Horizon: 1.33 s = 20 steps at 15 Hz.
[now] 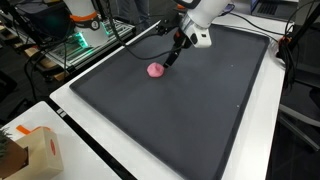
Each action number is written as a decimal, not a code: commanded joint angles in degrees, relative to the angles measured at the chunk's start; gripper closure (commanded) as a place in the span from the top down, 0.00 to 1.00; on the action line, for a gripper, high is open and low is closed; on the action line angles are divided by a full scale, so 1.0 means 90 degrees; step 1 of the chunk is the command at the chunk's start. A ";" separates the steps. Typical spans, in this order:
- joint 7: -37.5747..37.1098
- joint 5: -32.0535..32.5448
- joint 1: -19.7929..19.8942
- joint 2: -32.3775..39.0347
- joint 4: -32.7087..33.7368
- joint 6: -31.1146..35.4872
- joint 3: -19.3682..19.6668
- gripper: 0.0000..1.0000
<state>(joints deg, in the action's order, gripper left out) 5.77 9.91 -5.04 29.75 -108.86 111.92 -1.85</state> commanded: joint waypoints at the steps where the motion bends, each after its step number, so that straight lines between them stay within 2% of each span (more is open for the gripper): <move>1: 0.0472 0.0474 -0.0135 -0.0274 -0.0375 -0.0044 -0.0163 1.00; 12: 0.1676 0.1356 -0.0274 -0.1367 -0.1537 0.0066 -0.0583 1.00; 20: 0.2601 0.1478 -0.0251 -0.2055 -0.2234 0.0154 -0.0809 1.00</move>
<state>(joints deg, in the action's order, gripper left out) 26.59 21.87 -7.55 14.64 -125.03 111.94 -8.48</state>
